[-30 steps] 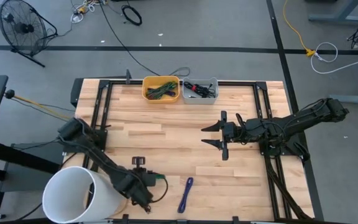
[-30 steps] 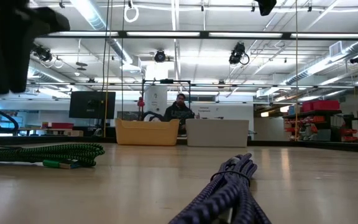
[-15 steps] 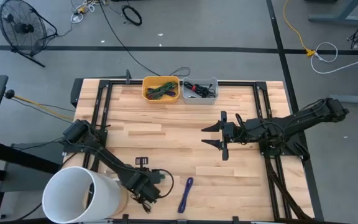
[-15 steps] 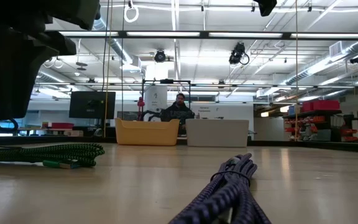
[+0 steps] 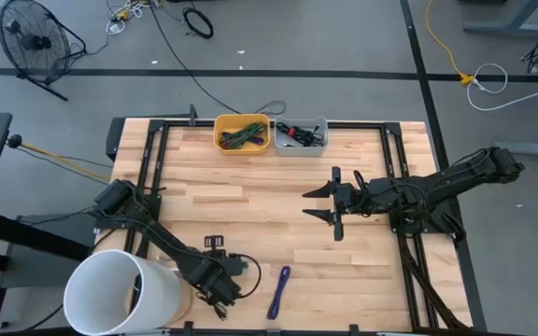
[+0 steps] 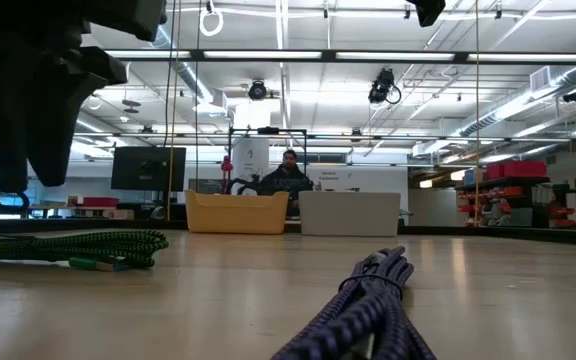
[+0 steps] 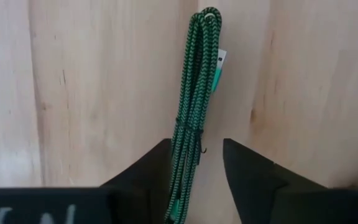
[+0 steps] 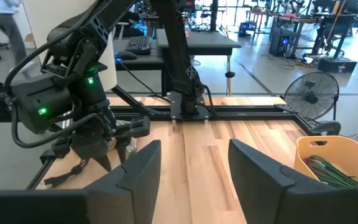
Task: Pick & Place USB Port
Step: Put the green black charger cable into the yellow bin
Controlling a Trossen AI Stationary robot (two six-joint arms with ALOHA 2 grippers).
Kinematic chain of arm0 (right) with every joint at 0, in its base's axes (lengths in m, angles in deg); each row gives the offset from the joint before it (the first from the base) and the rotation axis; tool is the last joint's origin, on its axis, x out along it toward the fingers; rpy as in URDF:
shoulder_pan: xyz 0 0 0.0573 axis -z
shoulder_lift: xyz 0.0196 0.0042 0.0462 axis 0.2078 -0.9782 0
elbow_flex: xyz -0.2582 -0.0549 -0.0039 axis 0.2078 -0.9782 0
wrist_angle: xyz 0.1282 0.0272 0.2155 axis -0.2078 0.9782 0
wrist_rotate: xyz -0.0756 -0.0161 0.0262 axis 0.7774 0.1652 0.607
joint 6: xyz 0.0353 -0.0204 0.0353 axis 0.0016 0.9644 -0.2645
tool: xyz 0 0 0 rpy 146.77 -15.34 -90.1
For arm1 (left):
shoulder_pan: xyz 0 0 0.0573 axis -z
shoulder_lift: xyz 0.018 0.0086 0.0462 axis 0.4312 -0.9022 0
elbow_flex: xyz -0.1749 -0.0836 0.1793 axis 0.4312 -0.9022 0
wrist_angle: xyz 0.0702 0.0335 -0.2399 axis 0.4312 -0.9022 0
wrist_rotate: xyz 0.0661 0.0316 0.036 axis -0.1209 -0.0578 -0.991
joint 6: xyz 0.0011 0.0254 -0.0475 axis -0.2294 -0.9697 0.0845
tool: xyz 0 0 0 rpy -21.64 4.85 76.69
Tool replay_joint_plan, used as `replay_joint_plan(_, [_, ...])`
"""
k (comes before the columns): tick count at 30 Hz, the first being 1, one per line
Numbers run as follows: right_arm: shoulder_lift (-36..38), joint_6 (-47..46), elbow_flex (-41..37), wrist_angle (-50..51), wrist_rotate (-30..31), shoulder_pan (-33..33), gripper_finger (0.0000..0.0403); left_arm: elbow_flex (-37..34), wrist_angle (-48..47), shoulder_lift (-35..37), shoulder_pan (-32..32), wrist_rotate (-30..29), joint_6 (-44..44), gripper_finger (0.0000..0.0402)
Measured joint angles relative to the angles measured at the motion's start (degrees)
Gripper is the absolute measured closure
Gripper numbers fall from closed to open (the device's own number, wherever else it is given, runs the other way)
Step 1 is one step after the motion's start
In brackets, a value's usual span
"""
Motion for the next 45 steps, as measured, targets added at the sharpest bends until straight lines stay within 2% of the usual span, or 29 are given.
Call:
replay_joint_plan(5, [0.0, 0.0, 0.0, 0.2, 0.0, 0.0, 0.0213, 0.1, 0.8, -1.6, 0.0, -0.2, 0.1, 0.0230])
replay_joint_plan(11, [0.0, -0.2, 0.0, 0.3, 0.0, 0.0, 0.0213, 0.0, 0.1, -5.6, -0.5, 2.2, -3.0, 0.0229])
replay_joint_plan(18, [0.0, -0.2, 0.0, 0.2, 0.0, 0.0, 0.0213, 0.1, -1.6, -7.0, -2.2, 1.9, -3.0, 0.0229])
replay_joint_plan(22, [0.0, -0.1, 0.0, 0.4, 0.0, 0.0, 0.0213, 0.3, -1.4, -7.9, -3.4, 3.7, -3.1, 0.0233])
replay_joint_plan(26, [0.0, -0.1, 0.0, 0.5, 0.0, 0.0, 0.0213, 0.3, -1.0, -8.0, -3.9, 6.0, -4.1, 0.0267])
replay_joint_plan(31, [0.0, 0.0, 0.0, 0.5, 0.0, 0.0, 0.0213, 0.2, -0.3, -8.0, -3.9, 5.8, -8.1, 0.0375])
replay_joint_plan(33, [0.0, 0.0, 0.0, 0.5, 0.0, 0.0, 0.0213, 0.2, 0.5, -8.0, -4.1, 5.3, -9.0, 0.0381])
replay_joint_plan(37, [0.0, 0.0, 0.0, 0.5, 0.0, 0.0, 0.0213, 0.2, 1.2, -7.7, -4.2, -0.7, -9.9, 0.0381])
replay_joint_plan(42, [0.0, 0.0, 0.0, 0.2, 0.0, 0.0, 0.0213, 2.8, 1.9, -4.6, -7.1, -13.1, -12.6, 0.0383])
replay_joint_plan(45, [0.0, 0.0, 0.0, 0.2, 0.0, 0.0, 0.0213, 5.7, 2.8, -3.0, -9.0, -15.6, -17.6, 0.0383])
